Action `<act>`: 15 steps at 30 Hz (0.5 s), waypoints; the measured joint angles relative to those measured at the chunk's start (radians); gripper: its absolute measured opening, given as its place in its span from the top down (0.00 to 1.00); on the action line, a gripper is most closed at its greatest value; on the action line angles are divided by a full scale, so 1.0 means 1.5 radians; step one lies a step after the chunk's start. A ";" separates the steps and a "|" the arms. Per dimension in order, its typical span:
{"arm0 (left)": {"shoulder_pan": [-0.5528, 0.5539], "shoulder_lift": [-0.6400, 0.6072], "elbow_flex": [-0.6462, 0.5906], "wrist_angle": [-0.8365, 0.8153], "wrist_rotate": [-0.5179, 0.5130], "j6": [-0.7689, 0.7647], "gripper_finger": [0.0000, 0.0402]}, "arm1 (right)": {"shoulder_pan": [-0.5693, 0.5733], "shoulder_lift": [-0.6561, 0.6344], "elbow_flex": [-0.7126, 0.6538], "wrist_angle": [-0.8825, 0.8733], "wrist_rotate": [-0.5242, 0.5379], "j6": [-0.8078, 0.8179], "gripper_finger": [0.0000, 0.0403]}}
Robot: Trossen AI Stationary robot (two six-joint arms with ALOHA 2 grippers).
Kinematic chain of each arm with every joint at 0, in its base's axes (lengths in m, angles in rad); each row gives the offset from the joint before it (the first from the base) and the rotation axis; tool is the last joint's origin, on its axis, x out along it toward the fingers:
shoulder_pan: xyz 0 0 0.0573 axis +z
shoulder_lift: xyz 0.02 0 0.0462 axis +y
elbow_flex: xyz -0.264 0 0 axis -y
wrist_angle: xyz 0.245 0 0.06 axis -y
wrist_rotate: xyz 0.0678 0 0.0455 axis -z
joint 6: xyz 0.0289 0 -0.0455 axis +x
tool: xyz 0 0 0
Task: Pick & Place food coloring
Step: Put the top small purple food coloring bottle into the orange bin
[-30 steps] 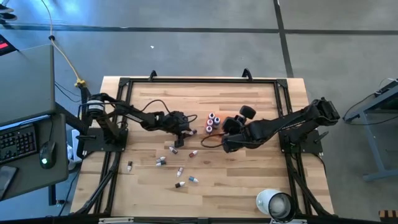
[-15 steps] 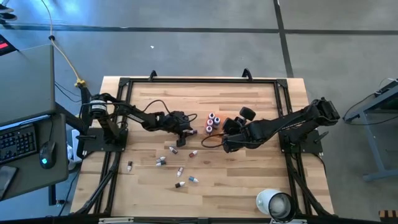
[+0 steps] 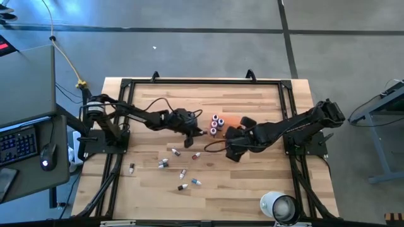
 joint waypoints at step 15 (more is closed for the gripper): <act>-0.031 -0.029 0.295 -0.304 -0.121 0.086 0.83 | -0.007 -0.003 0.000 -0.037 0.075 0.003 0.82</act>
